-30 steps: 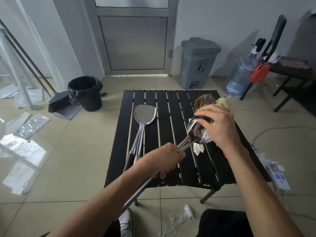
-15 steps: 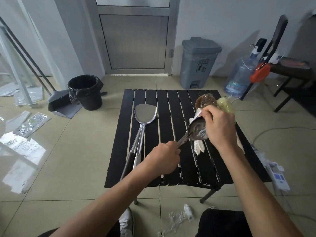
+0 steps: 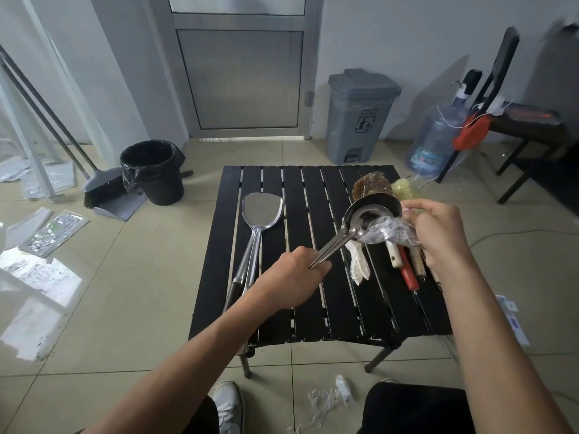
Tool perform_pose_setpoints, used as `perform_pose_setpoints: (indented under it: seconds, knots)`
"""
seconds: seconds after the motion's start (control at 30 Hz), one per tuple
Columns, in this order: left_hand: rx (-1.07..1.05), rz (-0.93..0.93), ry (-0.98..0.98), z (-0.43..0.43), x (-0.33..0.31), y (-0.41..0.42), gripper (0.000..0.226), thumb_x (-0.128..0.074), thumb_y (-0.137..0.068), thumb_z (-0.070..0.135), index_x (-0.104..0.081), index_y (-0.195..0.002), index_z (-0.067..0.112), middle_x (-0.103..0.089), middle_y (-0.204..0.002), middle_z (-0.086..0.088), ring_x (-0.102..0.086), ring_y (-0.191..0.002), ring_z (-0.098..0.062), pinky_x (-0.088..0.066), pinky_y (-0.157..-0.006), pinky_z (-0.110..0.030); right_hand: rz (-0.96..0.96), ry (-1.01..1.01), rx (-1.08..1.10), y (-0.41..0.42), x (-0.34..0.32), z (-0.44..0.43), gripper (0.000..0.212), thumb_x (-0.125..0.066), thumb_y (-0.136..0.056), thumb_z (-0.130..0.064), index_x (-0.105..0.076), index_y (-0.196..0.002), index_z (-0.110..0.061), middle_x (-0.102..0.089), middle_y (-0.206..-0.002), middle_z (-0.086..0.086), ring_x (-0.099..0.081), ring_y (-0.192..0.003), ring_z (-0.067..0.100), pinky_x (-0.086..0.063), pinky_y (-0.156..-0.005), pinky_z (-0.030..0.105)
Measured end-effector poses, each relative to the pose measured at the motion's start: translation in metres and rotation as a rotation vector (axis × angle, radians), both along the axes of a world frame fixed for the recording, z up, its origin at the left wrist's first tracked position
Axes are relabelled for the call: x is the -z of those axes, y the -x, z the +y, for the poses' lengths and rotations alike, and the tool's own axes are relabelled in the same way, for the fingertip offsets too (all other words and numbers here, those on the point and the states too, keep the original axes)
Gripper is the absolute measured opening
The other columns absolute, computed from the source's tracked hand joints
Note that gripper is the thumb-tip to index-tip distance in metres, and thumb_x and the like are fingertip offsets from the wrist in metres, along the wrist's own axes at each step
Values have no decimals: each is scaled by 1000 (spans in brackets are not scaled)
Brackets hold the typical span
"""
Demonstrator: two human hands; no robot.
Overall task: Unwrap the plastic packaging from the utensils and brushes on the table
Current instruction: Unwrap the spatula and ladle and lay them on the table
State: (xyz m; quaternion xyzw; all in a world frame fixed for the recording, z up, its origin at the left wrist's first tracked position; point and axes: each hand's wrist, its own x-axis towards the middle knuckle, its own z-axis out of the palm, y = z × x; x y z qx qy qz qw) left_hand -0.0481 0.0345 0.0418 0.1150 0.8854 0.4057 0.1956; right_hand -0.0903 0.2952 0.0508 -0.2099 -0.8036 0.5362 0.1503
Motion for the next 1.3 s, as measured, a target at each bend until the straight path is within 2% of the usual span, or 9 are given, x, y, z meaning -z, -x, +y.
perform_pose_setpoints:
  seconds: [0.13, 0.3, 0.53, 0.67, 0.87, 0.93, 1.03, 1.17, 1.3]
  knots:
    - [-28, -84, -102, 0, 2, -1, 35, -52, -106, 34, -53, -75, 17, -43, -48, 12, -33, -34, -2, -31, -35, -17, -142, -36, -85, 1, -2, 4, 48, -54, -94, 4, -74, -78, -36, -73, -104, 1, -73, -76, 18, -58, -55, 31]
    - [-334, -283, -467, -15, -4, 14, 27, -47, -109, 20, -52, -83, 14, -39, -51, 10, -31, -35, -4, -23, -31, -17, -512, -178, -353, -12, 3, 10, 44, -46, -100, 5, -67, -130, -19, -67, -100, 13, -50, -59, 13, -39, -40, 20]
    - [-399, -369, -752, -31, -6, 29, 33, -50, -111, 27, -47, -81, 13, -29, -57, 2, -25, -39, -6, -23, -33, -18, -417, -44, -403, -18, 4, -11, 26, -49, -96, -1, -63, -74, -4, -46, -54, -2, -32, -38, 6, -23, -39, 22]
    - [-374, -389, -846, -15, 6, 25, 34, -50, -111, 24, -49, -80, 12, -28, -55, 3, -27, -38, -6, -26, -35, -19, -376, 55, -517, -23, 7, -53, 32, -47, -96, -22, -41, -65, -24, -36, -56, -1, -26, -44, 10, -22, -42, 22]
    - [-484, -455, -1062, -6, 22, 31, 36, -52, -110, 32, -55, -79, 13, -38, -56, 3, -42, -44, -9, -42, -43, -23, -640, 47, -991, -42, 9, -101, 79, -56, -81, -84, -67, -93, -6, -55, -72, 16, -42, -50, 12, -34, -51, 21]
    - [-544, -480, -1131, -1, 29, 34, 37, -55, -109, 35, -56, -78, 14, -42, -57, 1, -51, -49, -13, -48, -49, -27, -645, 97, -1049, -50, 12, -115, 84, -70, -71, -81, -65, -96, -1, -65, -77, 21, -50, -59, 18, -43, -52, 26]
    - [-540, -486, -1160, -1, 36, 40, 38, -57, -106, 40, -60, -77, 16, -54, -63, -3, -64, -62, -18, -53, -58, -31, -524, 189, -1017, -55, 22, -131, 74, -77, -81, -58, -63, -108, 10, -61, -96, 38, -54, -77, 30, -50, -76, 57]
    - [-428, -522, -1042, -7, 42, 45, 32, -58, -107, 36, -60, -85, 13, -63, -72, -7, -69, -75, -22, -57, -70, -33, -455, 269, -927, -56, 29, -134, 52, -72, -88, -47, -65, -105, 1, -54, -86, 20, -49, -65, 29, -42, -70, 42]
    - [-319, -546, -845, -4, 50, 42, 24, -61, -106, 29, -63, -103, 5, -70, -83, -8, -69, -71, -17, -58, -65, -29, -379, 161, -807, -53, 39, -133, 22, -58, -100, -37, -69, -111, -20, -72, -116, 10, -68, -109, 22, -50, -94, 31]
